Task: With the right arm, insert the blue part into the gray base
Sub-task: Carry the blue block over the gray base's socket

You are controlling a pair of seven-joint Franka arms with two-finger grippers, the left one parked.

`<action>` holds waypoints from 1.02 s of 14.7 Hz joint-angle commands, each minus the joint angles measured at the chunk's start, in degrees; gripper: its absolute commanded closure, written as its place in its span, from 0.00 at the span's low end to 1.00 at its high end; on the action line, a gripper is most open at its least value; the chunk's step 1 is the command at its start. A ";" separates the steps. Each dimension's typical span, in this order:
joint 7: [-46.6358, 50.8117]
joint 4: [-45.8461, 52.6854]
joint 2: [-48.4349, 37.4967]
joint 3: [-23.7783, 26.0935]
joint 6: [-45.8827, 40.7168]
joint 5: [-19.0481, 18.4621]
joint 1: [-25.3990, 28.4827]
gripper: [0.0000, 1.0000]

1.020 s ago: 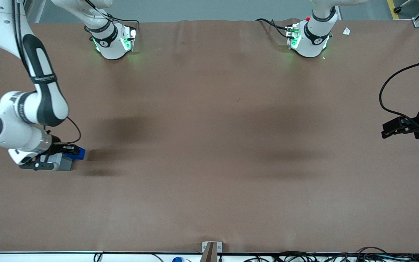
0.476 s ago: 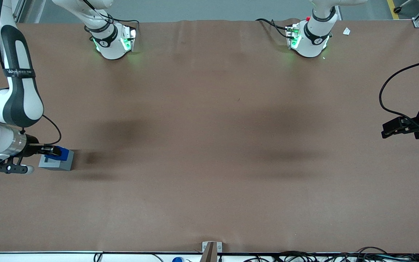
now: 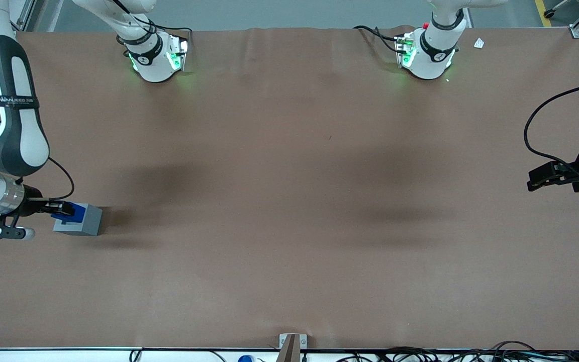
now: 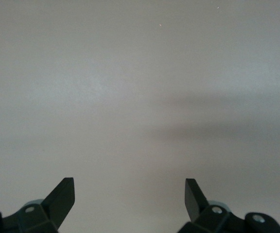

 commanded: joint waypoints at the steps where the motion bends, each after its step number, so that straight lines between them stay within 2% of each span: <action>1: -0.74 1.33 1.19 0.80 -0.06 -0.71 -1.89 0.98; 7: -4.60 1.59 2.77 0.71 2.22 -1.50 -3.39 0.98; 15: -4.78 1.50 3.91 0.80 3.19 -1.50 -3.65 0.98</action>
